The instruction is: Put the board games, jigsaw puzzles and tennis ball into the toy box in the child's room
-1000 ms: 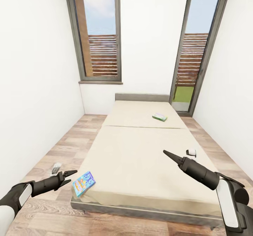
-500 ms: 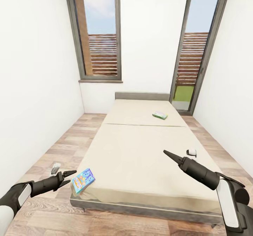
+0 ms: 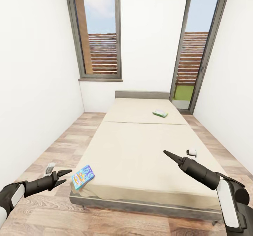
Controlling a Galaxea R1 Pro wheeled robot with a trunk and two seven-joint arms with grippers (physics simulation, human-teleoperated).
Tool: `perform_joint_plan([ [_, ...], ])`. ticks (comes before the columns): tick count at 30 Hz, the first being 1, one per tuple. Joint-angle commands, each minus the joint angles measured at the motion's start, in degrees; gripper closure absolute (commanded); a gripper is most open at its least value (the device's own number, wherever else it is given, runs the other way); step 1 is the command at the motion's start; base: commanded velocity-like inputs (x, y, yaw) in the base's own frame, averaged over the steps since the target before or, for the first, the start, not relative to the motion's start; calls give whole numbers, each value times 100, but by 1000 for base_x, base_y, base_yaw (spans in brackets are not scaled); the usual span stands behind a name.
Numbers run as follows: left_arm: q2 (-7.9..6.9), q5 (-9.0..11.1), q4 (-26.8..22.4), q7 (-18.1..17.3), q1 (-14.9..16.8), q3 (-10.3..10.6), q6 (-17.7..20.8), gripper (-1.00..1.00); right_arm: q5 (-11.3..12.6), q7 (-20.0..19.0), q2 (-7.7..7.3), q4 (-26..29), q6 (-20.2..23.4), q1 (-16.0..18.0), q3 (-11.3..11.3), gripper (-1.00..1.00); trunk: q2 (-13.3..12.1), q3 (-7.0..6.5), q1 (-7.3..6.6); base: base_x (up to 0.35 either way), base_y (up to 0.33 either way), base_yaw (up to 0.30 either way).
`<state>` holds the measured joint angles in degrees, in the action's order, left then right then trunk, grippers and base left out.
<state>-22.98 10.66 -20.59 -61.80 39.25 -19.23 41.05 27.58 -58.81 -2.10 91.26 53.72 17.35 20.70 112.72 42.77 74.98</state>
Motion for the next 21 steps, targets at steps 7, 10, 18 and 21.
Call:
perform_joint_plan([
  [7,-86,5,2,-286,4,-6,76,-100,2,-17,7,-2,25,6,4,-100,285,132,154,0,0,0],
  [10,-87,1,2,-304,4,-4,81,-100,2,-17,12,2,25,2,4,-100,405,186,219,0,0,0],
  [18,-93,-2,2,-314,4,-2,87,-100,2,-17,9,0,25,3,4,-100,726,329,395,0,0,0],
  [21,-99,-3,2,-315,4,-2,87,-100,2,-17,8,-1,25,2,4,-100,846,383,461,0,0,0],
])
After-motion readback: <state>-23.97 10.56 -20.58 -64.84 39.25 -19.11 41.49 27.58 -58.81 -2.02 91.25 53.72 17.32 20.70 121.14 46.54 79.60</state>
